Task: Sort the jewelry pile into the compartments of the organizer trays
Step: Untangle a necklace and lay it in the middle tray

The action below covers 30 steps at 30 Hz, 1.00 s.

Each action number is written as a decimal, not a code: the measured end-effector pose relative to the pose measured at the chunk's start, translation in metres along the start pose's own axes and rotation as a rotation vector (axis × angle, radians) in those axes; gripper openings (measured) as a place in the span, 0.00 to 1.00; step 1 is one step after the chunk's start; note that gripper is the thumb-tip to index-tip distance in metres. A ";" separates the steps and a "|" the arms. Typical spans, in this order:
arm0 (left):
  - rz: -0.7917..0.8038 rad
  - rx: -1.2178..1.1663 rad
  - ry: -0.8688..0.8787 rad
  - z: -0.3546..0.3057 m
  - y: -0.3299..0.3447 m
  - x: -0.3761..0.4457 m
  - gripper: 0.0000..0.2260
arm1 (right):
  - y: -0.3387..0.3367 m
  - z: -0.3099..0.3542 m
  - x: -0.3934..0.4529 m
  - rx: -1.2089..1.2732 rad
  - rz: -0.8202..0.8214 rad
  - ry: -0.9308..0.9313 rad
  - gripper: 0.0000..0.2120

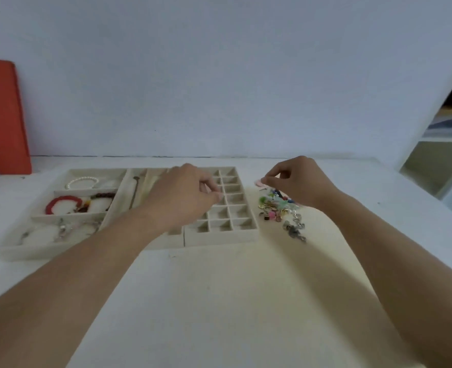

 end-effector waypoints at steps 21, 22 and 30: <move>0.461 0.178 0.329 -0.064 0.129 0.067 0.04 | -0.011 -0.061 -0.022 -0.354 0.442 0.089 0.04; 0.464 0.187 0.329 -0.063 0.129 0.067 0.02 | -0.011 -0.061 -0.022 -0.361 0.455 0.089 0.03; 0.486 0.193 0.300 -0.067 0.127 0.065 0.04 | -0.032 -0.067 -0.022 -0.102 0.384 0.112 0.03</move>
Point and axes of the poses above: each hand's wrist, its own x-axis towards the middle knuckle, its own y-axis out of the palm, z = x × y, the point moved 3 cm from there along x, towards the middle knuckle, and after that the axes turned 15 degrees about y, right-handed, at the moved point
